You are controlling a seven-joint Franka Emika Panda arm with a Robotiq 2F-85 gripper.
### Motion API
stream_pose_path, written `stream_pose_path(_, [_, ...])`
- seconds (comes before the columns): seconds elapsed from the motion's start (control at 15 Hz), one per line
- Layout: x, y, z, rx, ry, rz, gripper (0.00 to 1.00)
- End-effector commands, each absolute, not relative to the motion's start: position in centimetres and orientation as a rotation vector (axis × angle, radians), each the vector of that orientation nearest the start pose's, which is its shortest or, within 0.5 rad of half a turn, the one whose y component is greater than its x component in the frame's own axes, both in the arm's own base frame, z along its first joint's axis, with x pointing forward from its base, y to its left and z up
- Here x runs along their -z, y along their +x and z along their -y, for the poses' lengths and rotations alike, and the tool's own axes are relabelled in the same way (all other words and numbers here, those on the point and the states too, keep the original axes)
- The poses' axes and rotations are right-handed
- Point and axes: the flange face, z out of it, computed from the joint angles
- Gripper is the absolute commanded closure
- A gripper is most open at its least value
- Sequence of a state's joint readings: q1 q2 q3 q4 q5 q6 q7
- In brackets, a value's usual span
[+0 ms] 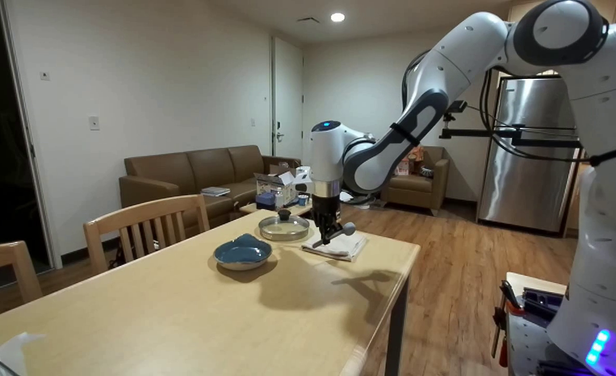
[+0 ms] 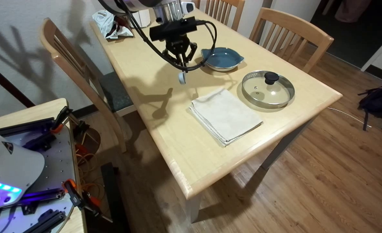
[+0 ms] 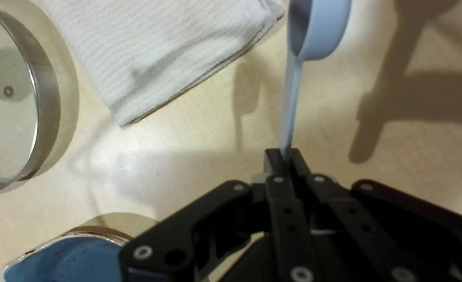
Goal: Pick the object from the pan and put it on the cloth on the table
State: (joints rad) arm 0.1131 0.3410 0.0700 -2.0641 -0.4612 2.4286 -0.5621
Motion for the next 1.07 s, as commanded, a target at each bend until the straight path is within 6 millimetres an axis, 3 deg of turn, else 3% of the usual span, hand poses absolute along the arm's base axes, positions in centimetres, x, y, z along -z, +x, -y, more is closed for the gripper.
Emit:
stream_pose_path(0.0, [-27.2,58.2,-10.6,-0.046,-2.928,1.771,0.97])
stream_pose_path(0.13, [-26.2,58.2,-10.8,-0.073,-2.725,1.837,0.97])
stream_pose_path(0.33, [-26.3,58.3,-9.3,-0.049,-2.535,1.929,0.98])
stream_pose_path(0.67, [-28.4,58.1,-4.3,-0.100,-2.214,2.010,0.97])
stream_pose_path(0.73, [-28.9,58.0,-2.9,-0.128,-2.201,1.957,0.97])
stream_pose_path(0.8, [-29.5,58.2,-1.6,-0.114,-2.332,1.851,0.97])
stream_pose_path(0.87, [-28.1,58.3,-2.8,-0.125,-2.296,1.912,0.94])
stream_pose_path(1.0, [-28.9,58.6,-0.9,-0.117,-2.345,1.861,0.94])
